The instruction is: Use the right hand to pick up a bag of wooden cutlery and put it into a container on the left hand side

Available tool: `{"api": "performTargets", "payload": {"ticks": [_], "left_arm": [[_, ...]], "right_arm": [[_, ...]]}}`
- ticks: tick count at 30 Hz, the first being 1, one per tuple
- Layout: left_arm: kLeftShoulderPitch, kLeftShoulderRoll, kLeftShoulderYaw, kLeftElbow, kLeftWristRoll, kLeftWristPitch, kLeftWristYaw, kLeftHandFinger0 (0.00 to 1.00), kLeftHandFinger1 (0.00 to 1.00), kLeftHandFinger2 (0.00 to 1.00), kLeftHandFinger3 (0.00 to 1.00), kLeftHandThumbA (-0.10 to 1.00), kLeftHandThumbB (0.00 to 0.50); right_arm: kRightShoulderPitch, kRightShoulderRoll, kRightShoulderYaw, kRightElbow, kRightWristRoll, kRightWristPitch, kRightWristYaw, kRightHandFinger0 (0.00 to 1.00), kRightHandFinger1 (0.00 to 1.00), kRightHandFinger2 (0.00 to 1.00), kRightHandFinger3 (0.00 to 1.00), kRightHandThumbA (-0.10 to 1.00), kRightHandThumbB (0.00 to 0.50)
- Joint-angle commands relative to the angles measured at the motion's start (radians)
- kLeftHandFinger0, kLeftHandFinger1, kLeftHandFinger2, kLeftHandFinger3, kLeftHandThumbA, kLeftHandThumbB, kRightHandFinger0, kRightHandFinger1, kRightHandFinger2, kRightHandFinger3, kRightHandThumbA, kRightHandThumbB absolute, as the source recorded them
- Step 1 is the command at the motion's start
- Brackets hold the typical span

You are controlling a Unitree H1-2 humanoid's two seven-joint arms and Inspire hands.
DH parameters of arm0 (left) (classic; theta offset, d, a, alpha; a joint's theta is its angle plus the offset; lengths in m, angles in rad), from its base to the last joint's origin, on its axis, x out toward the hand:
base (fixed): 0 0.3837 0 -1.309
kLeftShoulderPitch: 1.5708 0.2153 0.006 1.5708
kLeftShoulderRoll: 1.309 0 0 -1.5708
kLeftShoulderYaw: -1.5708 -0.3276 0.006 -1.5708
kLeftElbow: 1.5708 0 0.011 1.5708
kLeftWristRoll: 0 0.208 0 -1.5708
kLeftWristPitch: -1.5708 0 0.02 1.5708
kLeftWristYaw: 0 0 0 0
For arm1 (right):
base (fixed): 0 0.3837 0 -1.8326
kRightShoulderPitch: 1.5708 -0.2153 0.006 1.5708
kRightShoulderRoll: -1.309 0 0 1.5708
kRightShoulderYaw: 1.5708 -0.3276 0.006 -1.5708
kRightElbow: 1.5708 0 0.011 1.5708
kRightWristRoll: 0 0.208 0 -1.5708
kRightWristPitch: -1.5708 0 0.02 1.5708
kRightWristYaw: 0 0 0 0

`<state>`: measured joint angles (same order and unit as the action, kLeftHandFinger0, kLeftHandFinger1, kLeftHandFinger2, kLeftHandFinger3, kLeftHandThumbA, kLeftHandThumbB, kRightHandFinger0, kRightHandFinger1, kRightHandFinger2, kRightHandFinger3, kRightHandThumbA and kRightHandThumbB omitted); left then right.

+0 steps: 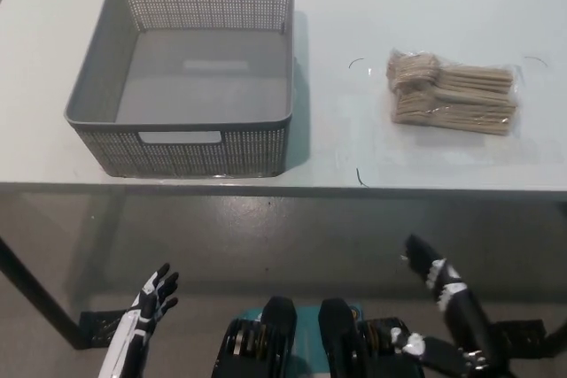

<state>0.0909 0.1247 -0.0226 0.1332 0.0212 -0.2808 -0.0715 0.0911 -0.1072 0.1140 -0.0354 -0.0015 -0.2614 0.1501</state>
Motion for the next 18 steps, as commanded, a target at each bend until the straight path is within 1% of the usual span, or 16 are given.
{"api": "performTargets", "payload": {"ticks": [1, 2, 3, 4, 6, 7, 8, 10, 11, 12, 13, 14, 15, 16, 17, 18], "left_arm": [[-0.023, 0.009, -0.014, -0.036, -0.015, -0.028, -0.030, 1.00, 1.00, 1.00, 1.00, 1.00, 0.094], [-0.023, 0.009, -0.015, -0.037, -0.015, -0.027, -0.031, 1.00, 1.00, 1.00, 1.00, 1.00, 0.097], [-0.021, 0.008, -0.016, -0.039, -0.014, -0.027, -0.032, 1.00, 1.00, 1.00, 1.00, 1.00, 0.097], [-0.021, 0.007, -0.019, -0.041, -0.013, -0.024, -0.034, 1.00, 1.00, 1.00, 1.00, 1.00, 0.098], [-0.020, 0.007, -0.019, -0.042, -0.012, -0.025, -0.033, 1.00, 1.00, 1.00, 1.00, 1.00, 0.091], [-0.015, 0.005, -0.021, -0.038, -0.013, -0.026, -0.032, 1.00, 1.00, 1.00, 1.00, 1.00, 0.091], [-0.013, 0.004, -0.021, -0.037, -0.011, -0.022, -0.030, 1.00, 1.00, 1.00, 1.00, 1.00, 0.102], [0.009, 0.001, -0.024, -0.041, -0.010, -0.025, -0.030, 1.00, 1.00, 1.00, 1.00, 1.00, 0.120], [0.021, 0.003, -0.022, -0.041, -0.014, -0.027, -0.032, 1.00, 1.00, 1.00, 1.00, 1.00, 0.121], [0.023, 0.003, -0.021, -0.040, -0.014, -0.029, -0.032, 1.00, 1.00, 1.00, 1.00, 1.00, 0.121], [0.025, 0.001, -0.018, -0.040, -0.018, -0.017, -0.031, 1.00, 1.00, 1.00, 1.00, 1.00, 0.118], [0.025, 0.001, -0.018, -0.036, -0.015, -0.020, -0.030, 1.00, 1.00, 1.00, 1.00, 1.00, 0.119], [0.028, 0.001, -0.020, -0.031, -0.013, -0.028, -0.032, 1.00, 1.00, 1.00, 1.00, 1.00, 0.121], [0.029, 0.000, -0.020, -0.029, -0.013, -0.032, -0.032, 1.00, 1.00, 1.00, 1.00, 1.00, 0.122], [0.030, 0.000, -0.021, -0.030, -0.014, -0.030, -0.034, 1.00, 1.00, 1.00, 1.00, 1.00, 0.132], [0.031, 0.000, -0.022, -0.033, -0.014, -0.027, -0.035, 1.00, 1.00, 1.00, 1.00, 1.00, 0.126]], "right_arm": [[0.010, -0.034, -0.070, -0.146, 0.001, -0.033, -0.033, 1.00, 1.00, 1.00, 1.00, 0.99, 0.200], [0.008, -0.035, -0.080, -0.157, 0.004, -0.029, -0.036, 1.00, 1.00, 1.00, 1.00, 0.97, 0.191], [0.008, -0.034, -0.092, -0.171, 0.009, -0.022, -0.038, 1.00, 1.00, 1.00, 1.00, 0.95, 0.194], [-0.004, -0.035, -0.119, -0.192, -0.019, -0.021, -0.061, 1.00, 1.00, 1.00, 1.00, 0.95, 0.209], [-0.034, -0.043, -0.161, -0.220, -0.054, -0.034, -0.088, 1.00, 1.00, 1.00, 1.00, 0.91, 0.205], [-0.040, -0.052, -0.179, -0.240, -0.081, -0.017, -0.095, 1.00, 1.00, 1.00, 1.00, 0.91, 0.205], [-0.054, -0.060, -0.205, -0.279, -0.139, 0.034, -0.111, 1.00, 1.00, 1.00, 1.00, 0.92, 0.247], [-0.066, -0.074, -0.237, -0.326, -0.199, 0.076, -0.115, 1.00, 1.00, 1.00, 1.00, 0.91, 0.283], [-0.091, -0.095, -0.254, -0.363, -0.263, 0.125, -0.108, 1.00, 1.00, 1.00, 1.00, 0.92, 0.303], [-0.097, -0.099, -0.257, -0.371, -0.278, 0.141, -0.104, 1.00, 1.00, 1.00, 1.00, 0.92, 0.309], [-0.146, -0.141, -0.270, -0.385, -0.315, 0.184, -0.083, 1.00, 1.00, 1.00, 1.00, 0.91, 0.349], [-0.162, -0.155, -0.273, -0.387, -0.327, 0.203, -0.074, 1.00, 1.00, 1.00, 1.00, 0.91, 0.355], [-0.208, -0.202, -0.274, -0.385, -0.361, 0.229, -0.049, 1.00, 1.00, 1.00, 1.00, 0.92, 0.368], [-0.227, -0.224, -0.272, -0.386, -0.369, 0.253, -0.032, 1.00, 1.00, 1.00, 1.00, 0.92, 0.385], [-0.284, -0.284, -0.263, -0.381, -0.380, 0.324, 0.017, 1.00, 1.00, 1.00, 1.00, 0.93, 0.421], [-0.314, -0.310, -0.258, -0.371, -0.387, 0.348, 0.031, 1.00, 1.00, 1.00, 1.00, 0.93, 0.440]]}}
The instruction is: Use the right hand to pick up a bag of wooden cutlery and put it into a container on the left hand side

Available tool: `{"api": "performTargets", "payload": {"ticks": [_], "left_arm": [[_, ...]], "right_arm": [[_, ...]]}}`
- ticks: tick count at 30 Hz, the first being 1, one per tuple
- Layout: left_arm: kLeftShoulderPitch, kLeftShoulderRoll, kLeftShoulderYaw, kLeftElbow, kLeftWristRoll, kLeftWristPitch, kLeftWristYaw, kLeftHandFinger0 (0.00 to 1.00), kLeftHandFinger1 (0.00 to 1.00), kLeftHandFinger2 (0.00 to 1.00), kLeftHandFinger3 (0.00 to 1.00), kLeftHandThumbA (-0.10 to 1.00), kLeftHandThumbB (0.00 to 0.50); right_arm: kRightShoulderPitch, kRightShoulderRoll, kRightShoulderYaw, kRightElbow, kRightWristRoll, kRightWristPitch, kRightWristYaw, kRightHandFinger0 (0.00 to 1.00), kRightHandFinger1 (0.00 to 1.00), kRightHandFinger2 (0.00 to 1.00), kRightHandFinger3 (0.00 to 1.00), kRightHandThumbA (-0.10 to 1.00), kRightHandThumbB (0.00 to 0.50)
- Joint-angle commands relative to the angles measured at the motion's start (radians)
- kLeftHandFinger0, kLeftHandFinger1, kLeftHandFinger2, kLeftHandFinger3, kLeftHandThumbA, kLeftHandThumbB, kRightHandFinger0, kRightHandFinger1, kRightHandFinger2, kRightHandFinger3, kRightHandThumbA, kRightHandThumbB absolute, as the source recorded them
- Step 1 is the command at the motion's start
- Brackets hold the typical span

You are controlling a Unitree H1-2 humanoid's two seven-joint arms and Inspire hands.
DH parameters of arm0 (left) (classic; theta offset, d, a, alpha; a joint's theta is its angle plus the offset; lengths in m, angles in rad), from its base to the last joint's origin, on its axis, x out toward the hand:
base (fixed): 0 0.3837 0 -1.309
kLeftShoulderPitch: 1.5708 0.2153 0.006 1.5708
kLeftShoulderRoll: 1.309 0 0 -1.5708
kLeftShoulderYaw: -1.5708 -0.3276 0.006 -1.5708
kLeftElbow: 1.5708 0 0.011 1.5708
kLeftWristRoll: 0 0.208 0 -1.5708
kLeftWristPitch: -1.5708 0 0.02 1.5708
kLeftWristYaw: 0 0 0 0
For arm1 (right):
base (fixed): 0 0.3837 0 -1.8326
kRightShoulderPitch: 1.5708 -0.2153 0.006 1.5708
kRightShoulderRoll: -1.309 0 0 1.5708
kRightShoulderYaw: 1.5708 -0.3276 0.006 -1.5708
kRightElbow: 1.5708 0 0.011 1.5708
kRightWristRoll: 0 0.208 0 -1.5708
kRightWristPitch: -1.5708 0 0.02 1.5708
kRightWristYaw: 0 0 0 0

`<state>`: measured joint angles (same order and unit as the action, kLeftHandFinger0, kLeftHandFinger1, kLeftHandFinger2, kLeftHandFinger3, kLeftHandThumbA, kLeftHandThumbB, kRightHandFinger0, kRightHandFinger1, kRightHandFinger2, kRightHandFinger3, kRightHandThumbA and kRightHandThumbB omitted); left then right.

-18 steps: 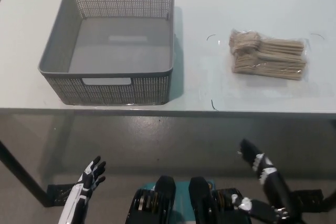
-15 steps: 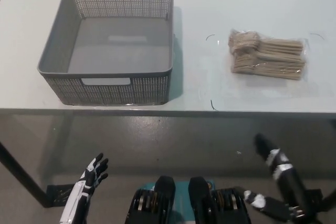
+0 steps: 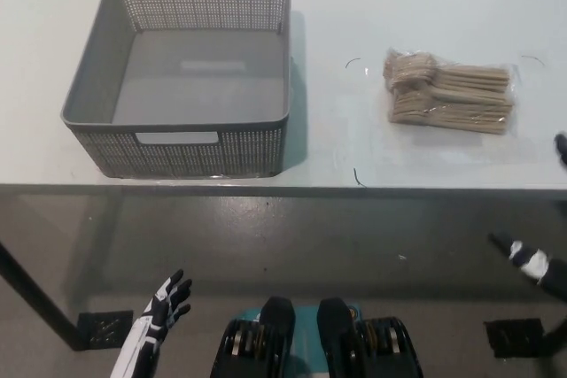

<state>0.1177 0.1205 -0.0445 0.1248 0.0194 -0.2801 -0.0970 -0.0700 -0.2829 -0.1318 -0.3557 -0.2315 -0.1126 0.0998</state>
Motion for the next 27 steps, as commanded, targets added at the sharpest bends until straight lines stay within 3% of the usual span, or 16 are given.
{"api": "performTargets", "payload": {"ticks": [1, 7, 13, 19, 27], "left_arm": [[0.006, 0.004, -0.001, -0.026, -0.013, -0.027, -0.011, 1.00, 1.00, 1.00, 1.00, 1.00, 0.123], [0.007, 0.012, -0.002, -0.026, -0.012, -0.020, -0.018, 1.00, 1.00, 1.00, 1.00, 1.00, 0.123], [0.011, 0.011, -0.004, -0.029, -0.005, -0.014, -0.016, 1.00, 1.00, 1.00, 1.00, 1.00, 0.120], [0.000, 0.016, -0.003, -0.012, -0.003, -0.026, -0.017, 1.00, 1.00, 1.00, 1.00, 1.00, 0.111], [0.002, 0.016, -0.008, -0.004, -0.010, -0.024, -0.025, 1.00, 1.00, 1.00, 1.00, 1.00, 0.122]], "right_arm": [[-0.190, -0.162, -0.005, -0.032, -0.176, 0.217, 0.093, 1.00, 1.00, 1.00, 1.00, 0.96, 0.459], [-0.437, -0.313, 0.079, 0.139, -0.241, 0.347, 0.184, 1.00, 1.00, 1.00, 1.00, 1.00, 0.494], [-0.693, -0.388, 0.190, 0.372, -0.217, 0.374, 0.282, 1.00, 1.00, 1.00, 1.00, 0.89, 0.491], [-0.915, -0.408, 0.326, 0.622, -0.227, 0.372, 0.401, 1.00, 1.00, 1.00, 1.00, 0.90, 0.500], [-1.140, -0.332, 0.487, 1.041, -0.276, 0.318, 0.412, 1.00, 1.00, 1.00, 1.00, 0.79, 0.500]]}}
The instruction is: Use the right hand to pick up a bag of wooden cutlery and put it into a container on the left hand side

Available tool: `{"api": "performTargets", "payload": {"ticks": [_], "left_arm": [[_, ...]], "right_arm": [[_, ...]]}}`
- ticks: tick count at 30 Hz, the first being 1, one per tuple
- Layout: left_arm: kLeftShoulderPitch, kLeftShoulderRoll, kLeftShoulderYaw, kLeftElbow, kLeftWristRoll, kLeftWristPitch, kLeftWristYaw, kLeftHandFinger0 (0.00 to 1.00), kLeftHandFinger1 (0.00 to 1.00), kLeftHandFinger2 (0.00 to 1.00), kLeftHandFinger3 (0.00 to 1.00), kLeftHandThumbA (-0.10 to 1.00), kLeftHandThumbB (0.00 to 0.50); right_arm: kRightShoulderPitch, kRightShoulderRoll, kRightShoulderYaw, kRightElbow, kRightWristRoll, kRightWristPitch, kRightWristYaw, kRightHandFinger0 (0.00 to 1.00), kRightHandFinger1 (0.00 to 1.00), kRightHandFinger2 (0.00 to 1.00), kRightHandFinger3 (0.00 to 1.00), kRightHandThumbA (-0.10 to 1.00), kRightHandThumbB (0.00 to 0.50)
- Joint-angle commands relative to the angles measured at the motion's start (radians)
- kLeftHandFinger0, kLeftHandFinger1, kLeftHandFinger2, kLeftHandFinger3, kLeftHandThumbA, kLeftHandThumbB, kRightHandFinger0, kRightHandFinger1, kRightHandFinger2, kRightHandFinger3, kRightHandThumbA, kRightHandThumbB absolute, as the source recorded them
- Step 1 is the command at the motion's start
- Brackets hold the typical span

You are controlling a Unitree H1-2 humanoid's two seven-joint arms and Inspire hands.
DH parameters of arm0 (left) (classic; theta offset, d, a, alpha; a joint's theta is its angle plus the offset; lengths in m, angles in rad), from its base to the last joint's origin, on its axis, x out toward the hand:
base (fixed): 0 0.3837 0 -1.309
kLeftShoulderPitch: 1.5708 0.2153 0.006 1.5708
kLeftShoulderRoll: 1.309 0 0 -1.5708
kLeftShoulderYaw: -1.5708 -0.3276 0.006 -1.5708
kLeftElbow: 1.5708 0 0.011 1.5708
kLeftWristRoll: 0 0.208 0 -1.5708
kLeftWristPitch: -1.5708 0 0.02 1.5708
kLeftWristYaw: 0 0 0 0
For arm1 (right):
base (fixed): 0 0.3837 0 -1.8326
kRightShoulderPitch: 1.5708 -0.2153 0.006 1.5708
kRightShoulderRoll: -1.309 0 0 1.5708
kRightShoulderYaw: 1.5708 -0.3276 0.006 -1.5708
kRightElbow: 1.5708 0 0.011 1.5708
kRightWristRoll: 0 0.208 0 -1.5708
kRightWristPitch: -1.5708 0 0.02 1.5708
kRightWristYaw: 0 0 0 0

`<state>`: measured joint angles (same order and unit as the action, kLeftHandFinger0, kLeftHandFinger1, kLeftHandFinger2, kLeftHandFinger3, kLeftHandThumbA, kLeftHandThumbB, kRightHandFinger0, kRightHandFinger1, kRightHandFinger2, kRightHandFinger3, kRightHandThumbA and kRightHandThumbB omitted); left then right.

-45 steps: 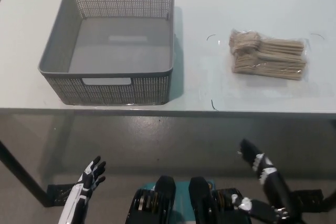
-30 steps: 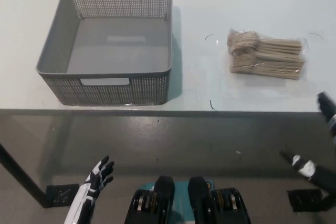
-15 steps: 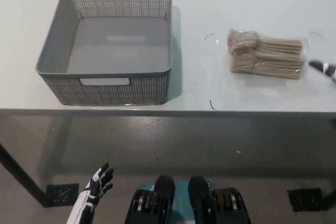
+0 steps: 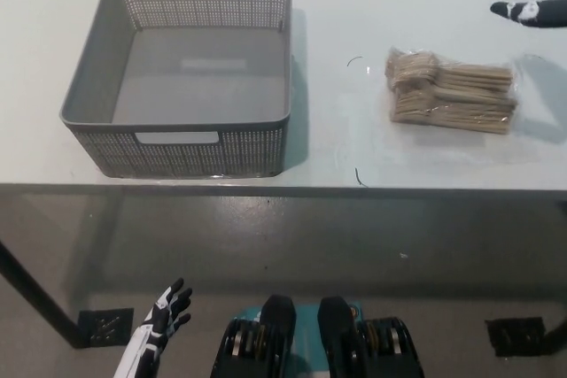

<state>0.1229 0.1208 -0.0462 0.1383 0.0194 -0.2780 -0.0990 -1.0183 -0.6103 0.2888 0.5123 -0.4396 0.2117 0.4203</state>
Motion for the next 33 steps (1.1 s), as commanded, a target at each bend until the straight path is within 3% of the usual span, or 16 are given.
{"api": "performTargets", "payload": {"ticks": [1, 8, 11, 14, 24, 33], "left_arm": [[-0.003, 0.015, -0.006, -0.020, -0.010, -0.022, -0.023, 1.00, 1.00, 1.00, 1.00, 1.00, 0.123], [-0.003, 0.015, -0.004, -0.023, -0.011, -0.015, -0.021, 1.00, 1.00, 1.00, 1.00, 1.00, 0.130], [0.002, 0.017, -0.007, -0.015, -0.010, -0.022, -0.026, 1.00, 1.00, 1.00, 1.00, 1.00, 0.127], [0.005, 0.016, -0.008, -0.007, -0.005, -0.028, -0.023, 1.00, 1.00, 1.00, 1.00, 1.00, 0.122], [0.012, 0.017, -0.007, -0.024, -0.015, -0.004, -0.034, 1.00, 1.00, 1.00, 1.00, 1.00, 0.136], [0.014, 0.013, -0.006, -0.016, -0.018, -0.011, -0.038, 1.00, 1.00, 1.00, 1.00, 1.00, 0.115]], "right_arm": [[-0.215, 0.006, 0.080, 0.216, -0.065, -0.007, 0.100, 1.00, 1.00, 1.00, 1.00, 0.76, 0.500], [-0.338, 0.056, 0.219, 0.458, -0.115, -0.101, 0.129, 1.00, 1.00, 1.00, 1.00, 0.82, 0.500], [-0.352, 0.067, 0.266, 0.499, -0.123, -0.107, 0.147, 1.00, 1.00, 1.00, 1.00, 0.79, 0.500], [-0.360, 0.086, 0.275, 0.552, -0.105, -0.136, 0.159, 1.00, 1.00, 1.00, 1.00, 0.74, 0.500], [-0.378, 0.119, 0.289, 0.617, -0.108, -0.182, 0.174, 1.00, 1.00, 1.00, 1.00, 0.74, 0.500], [-0.392, 0.149, 0.331, 0.640, -0.145, -0.204, 0.207, 1.00, 1.00, 1.00, 1.00, 0.75, 0.500]]}}
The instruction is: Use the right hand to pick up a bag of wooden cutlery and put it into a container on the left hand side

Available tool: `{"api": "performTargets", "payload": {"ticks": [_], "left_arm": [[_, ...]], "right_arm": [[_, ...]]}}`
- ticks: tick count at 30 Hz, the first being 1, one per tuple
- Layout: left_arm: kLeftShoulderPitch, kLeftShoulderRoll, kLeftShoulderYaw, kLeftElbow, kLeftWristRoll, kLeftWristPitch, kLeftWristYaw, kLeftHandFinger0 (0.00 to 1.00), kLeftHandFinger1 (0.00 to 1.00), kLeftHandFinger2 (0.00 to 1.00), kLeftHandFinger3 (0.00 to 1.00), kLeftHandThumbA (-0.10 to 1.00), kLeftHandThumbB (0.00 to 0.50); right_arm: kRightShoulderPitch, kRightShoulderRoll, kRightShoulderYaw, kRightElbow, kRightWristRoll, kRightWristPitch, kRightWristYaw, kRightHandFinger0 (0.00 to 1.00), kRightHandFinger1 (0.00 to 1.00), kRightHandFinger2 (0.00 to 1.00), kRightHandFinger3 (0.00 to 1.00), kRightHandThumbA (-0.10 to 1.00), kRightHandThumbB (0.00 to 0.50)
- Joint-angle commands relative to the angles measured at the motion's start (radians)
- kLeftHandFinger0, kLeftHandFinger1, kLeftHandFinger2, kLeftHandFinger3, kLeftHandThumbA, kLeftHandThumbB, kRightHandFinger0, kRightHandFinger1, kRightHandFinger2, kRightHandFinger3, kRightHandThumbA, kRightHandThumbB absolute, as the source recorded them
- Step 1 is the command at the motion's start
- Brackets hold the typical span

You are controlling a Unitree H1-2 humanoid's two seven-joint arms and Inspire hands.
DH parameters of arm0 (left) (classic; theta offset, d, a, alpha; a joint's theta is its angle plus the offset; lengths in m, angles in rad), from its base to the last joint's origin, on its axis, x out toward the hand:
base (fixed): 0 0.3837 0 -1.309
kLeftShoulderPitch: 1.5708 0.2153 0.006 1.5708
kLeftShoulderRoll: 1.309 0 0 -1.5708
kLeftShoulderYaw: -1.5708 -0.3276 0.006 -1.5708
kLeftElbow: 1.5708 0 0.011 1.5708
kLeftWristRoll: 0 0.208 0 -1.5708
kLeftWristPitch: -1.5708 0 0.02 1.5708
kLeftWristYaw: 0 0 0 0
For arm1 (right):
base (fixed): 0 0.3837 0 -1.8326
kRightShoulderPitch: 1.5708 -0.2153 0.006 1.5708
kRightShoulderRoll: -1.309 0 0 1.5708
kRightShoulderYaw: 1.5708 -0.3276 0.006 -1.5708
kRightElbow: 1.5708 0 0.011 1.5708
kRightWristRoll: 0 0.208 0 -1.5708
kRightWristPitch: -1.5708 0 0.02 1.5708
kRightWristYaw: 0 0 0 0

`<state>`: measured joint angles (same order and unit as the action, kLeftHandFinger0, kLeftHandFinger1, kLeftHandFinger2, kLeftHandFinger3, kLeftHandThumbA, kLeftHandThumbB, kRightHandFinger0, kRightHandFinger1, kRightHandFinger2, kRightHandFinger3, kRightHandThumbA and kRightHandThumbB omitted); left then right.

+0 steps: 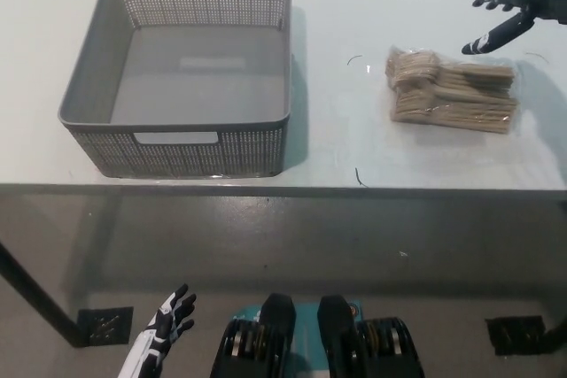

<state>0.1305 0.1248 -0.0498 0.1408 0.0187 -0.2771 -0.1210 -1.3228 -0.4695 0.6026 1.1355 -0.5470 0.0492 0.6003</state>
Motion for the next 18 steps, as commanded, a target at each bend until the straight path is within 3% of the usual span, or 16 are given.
{"api": "performTargets", "payload": {"ticks": [1, 18], "left_arm": [[0.007, 0.010, -0.003, -0.019, -0.015, -0.011, -0.016, 1.00, 1.00, 1.00, 1.00, 1.00, 0.123], [0.007, 0.016, 0.001, -0.020, -0.014, -0.015, -0.018, 1.00, 1.00, 1.00, 1.00, 1.00, 0.127]], "right_arm": [[-0.085, 0.010, 0.024, 0.015, -0.042, -0.043, 0.025, 1.00, 1.00, 1.00, 1.00, 0.76, 0.500], [-0.060, 0.058, 0.073, 0.074, -0.089, -0.089, 0.005, 1.00, 1.00, 1.00, 1.00, 0.78, 0.500]]}}
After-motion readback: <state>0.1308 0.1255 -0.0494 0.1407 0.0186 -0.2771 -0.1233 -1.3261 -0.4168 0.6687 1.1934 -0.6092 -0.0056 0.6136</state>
